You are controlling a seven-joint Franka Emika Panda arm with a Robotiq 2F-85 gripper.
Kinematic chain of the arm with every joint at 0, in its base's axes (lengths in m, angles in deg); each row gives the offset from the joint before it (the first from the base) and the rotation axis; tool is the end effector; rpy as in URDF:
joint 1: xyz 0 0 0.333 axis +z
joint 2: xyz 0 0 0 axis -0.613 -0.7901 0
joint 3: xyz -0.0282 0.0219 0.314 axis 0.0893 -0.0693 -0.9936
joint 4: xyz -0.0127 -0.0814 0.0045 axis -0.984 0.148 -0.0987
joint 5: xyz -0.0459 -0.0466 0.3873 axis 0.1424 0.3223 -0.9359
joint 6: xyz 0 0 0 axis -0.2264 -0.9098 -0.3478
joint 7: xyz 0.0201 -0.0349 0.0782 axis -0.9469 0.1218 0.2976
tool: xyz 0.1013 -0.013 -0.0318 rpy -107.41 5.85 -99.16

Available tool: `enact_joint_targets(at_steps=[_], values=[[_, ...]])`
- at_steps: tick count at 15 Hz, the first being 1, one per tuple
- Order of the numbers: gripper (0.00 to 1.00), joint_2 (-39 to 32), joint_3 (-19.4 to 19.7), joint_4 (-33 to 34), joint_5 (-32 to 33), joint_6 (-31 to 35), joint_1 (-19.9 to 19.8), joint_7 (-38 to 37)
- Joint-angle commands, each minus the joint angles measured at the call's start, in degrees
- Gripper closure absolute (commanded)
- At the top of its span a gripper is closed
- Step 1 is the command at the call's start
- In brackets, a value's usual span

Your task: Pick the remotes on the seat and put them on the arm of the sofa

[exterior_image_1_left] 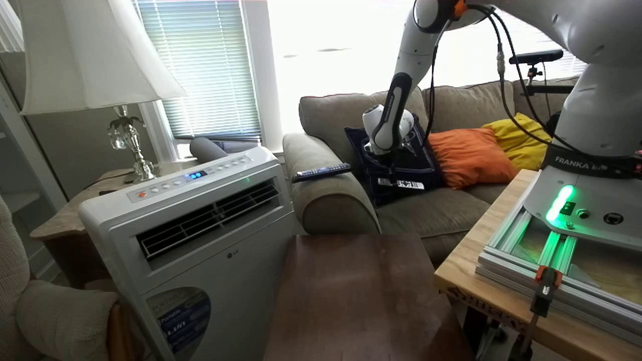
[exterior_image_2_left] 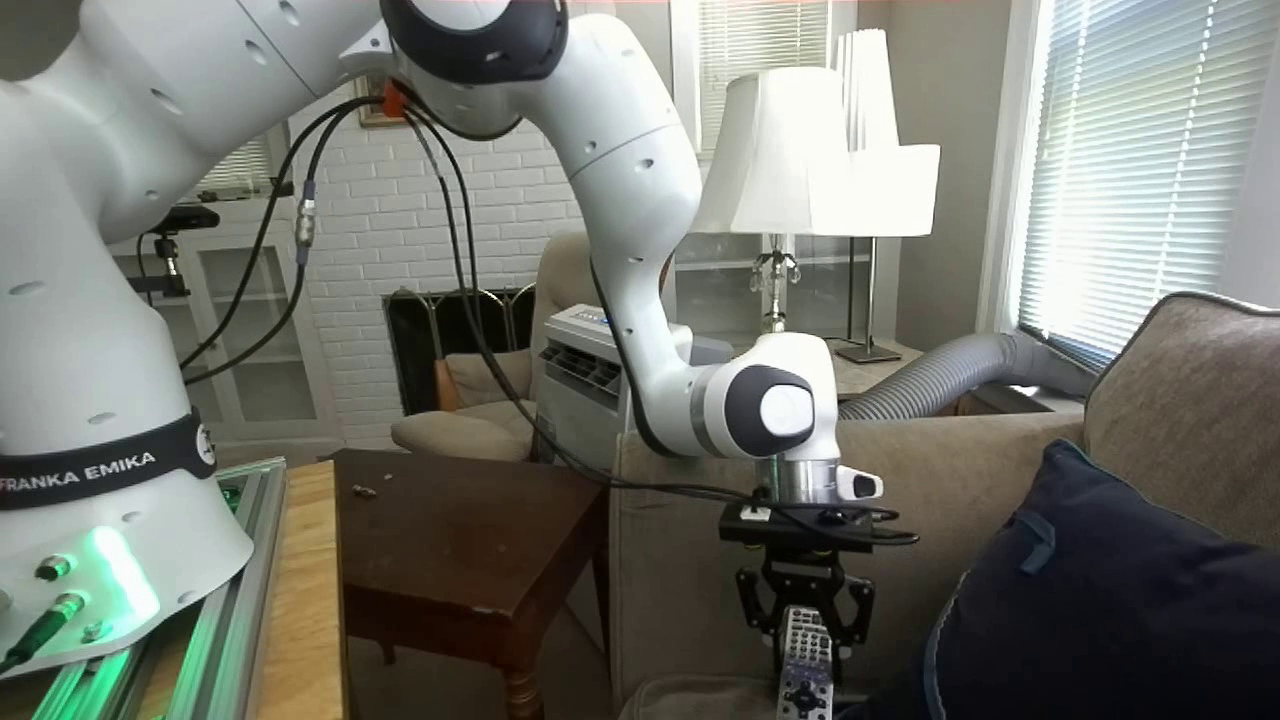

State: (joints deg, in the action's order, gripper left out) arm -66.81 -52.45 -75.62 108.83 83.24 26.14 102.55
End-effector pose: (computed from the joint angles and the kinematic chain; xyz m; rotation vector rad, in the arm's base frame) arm 0.5698 -0.1983 -0.0254 2.7475 0.8704 -0.3771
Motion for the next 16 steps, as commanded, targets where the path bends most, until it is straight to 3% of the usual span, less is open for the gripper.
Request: enact_joint_targets(at_steps=[1,11,16], values=[[0.68,5.9,0.2,-6.8,1.5,5.2,1.1,0.1],[0.68,15.9,-0.8,-15.6,0.6,11.4,1.3,0.5],[0.68,19.0,-0.9,-18.2,0.7,12.5,3.3,-0.9]])
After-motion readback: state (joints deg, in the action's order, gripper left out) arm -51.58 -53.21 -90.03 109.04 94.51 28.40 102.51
